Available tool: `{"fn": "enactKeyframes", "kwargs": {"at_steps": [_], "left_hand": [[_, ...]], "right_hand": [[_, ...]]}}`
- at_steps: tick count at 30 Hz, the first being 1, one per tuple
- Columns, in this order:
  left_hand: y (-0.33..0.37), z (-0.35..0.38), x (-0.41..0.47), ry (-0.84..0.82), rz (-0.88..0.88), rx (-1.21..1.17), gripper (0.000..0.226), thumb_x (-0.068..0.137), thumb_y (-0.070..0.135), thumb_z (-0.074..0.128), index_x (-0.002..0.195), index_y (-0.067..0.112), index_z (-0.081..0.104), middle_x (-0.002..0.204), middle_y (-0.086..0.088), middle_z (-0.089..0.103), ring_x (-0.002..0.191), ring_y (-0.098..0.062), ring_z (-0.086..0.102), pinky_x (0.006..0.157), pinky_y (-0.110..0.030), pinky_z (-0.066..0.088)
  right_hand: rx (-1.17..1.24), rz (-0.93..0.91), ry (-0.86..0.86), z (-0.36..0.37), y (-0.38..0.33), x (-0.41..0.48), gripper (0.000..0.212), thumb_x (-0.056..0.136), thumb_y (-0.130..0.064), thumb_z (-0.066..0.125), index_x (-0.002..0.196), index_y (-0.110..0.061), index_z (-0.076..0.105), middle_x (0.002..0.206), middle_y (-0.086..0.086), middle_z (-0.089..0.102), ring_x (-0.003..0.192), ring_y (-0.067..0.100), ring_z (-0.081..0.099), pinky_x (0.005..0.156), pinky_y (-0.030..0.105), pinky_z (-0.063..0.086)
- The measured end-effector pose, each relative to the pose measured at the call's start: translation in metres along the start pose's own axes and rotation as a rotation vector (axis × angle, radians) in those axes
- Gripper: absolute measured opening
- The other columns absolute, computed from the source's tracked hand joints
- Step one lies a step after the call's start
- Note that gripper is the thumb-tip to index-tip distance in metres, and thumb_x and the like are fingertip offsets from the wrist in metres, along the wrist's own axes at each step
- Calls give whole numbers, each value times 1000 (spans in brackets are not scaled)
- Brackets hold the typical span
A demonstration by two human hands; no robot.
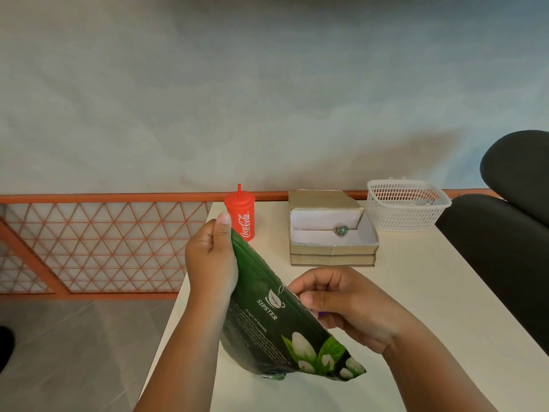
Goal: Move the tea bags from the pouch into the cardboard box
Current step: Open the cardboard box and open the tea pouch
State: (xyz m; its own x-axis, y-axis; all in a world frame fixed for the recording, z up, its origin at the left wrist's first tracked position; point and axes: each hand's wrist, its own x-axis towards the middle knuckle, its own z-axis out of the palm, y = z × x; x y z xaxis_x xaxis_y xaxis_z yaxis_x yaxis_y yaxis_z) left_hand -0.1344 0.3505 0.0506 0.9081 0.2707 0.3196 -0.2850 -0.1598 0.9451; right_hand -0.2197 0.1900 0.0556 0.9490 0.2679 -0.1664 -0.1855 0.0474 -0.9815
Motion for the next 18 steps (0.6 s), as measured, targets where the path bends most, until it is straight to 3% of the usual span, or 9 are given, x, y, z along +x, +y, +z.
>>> {"fn": "enactKeyframes", "kwargs": {"at_steps": [2,4,6,9,13,18], "left_hand": [[1,-1,-1,3,2,2,44,96,32,41,63,3,47,57,-3,42,53,-10,41,52,-21,36],[1,0,-3,6,9,-1,43,96,30,41,59,9,42,55,1,40,49,-5,40,47,-12,35],[0,1,-4,-4,21,-8,43,96,30,42,58,10,40,54,1,39,48,-4,40,43,-7,32],[0,2,-6,-17,23,-9,43,96,31,41,63,4,44,57,-2,42,54,-10,41,44,-5,33],[2,2,-7,-8,6,-24,44,96,31,42,62,3,46,57,-1,42,54,-10,41,46,-9,35],[4,1,-9,-23,5,-26,43,96,32,41,61,7,43,58,-2,43,55,-12,42,53,-21,36]], "right_hand": [[-5,-2,11,1,0,-1,14,78,-8,64,75,-17,74,73,4,66,61,11,54,46,16,44],[-19,0,25,1,0,0,22,83,-1,62,75,-18,74,76,7,66,64,15,56,47,17,46],[-32,1,33,4,-1,0,16,77,-9,65,75,-22,75,85,12,66,77,25,56,50,18,48],[-54,0,54,7,-3,0,15,72,-15,64,75,-26,74,88,12,67,83,27,57,54,21,49],[-95,-5,93,6,-5,-3,31,86,-1,58,74,-25,73,86,9,68,84,26,60,59,25,50],[-153,7,124,11,-7,-5,16,88,-14,58,83,-24,70,88,1,72,87,22,65,65,29,50]]}}
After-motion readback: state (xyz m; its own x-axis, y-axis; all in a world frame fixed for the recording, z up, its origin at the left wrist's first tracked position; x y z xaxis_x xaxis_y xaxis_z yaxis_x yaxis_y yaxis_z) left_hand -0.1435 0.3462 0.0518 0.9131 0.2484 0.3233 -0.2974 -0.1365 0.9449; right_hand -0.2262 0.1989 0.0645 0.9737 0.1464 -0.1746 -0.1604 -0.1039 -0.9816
